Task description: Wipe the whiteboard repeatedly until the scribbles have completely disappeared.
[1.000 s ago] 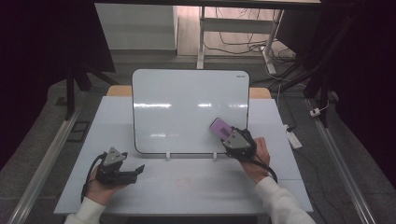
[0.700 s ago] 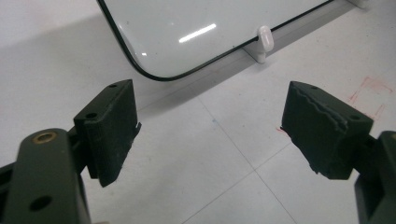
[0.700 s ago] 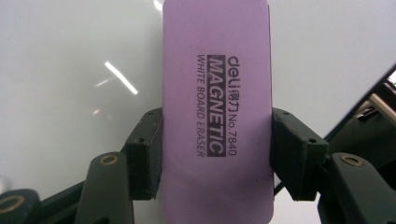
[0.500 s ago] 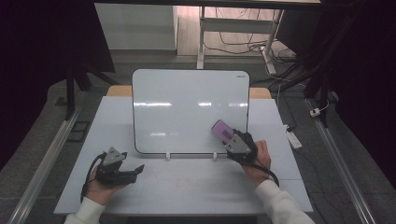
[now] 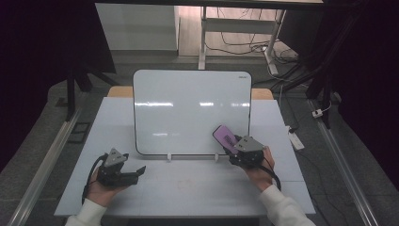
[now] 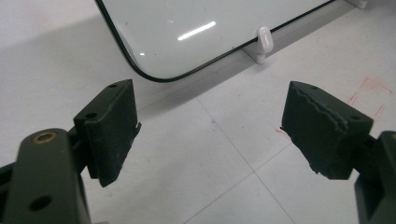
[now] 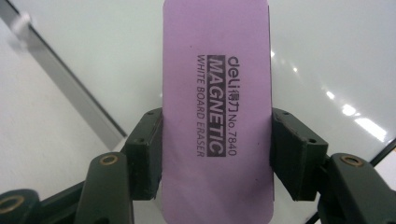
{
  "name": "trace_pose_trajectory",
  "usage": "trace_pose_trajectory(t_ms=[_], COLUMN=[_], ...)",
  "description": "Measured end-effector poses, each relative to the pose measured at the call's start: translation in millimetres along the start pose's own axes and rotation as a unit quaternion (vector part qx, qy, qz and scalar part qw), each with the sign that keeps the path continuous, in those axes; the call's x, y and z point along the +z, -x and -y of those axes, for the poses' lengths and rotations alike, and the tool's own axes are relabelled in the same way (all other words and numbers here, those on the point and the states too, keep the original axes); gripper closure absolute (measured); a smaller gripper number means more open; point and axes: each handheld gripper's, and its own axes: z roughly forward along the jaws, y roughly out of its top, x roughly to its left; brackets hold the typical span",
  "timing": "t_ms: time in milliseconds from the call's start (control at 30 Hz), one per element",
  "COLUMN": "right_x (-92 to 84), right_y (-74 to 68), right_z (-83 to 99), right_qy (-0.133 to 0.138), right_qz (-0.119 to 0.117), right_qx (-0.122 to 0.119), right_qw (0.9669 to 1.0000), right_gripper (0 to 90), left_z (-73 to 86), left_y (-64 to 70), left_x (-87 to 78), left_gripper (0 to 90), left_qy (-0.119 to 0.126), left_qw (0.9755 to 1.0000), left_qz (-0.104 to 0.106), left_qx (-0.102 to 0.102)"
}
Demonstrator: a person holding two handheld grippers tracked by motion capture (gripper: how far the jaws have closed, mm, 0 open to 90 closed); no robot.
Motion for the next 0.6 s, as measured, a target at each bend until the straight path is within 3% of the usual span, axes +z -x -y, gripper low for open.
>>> trace_pose_trajectory(t_ms=[367,600], right_x=[-3.6,-4.4], right_y=[-4.9,-11.9], right_z=[-12.8,-14.4], right_qy=[0.027,0.037], right_qz=[-0.034,-0.067], right_qx=[0.035,0.069], right_qw=[0.9984,0.9946], right_gripper=[40.5,40.5], left_z=[-1.2,-1.6], left_y=[1.3,1.6], left_x=[0.5,-0.6], left_gripper=[19.5,19.6], left_qy=[0.003,0.006], left_qw=[1.0,1.0], left_qz=[0.004,0.004], left_qx=[0.0,-0.001])
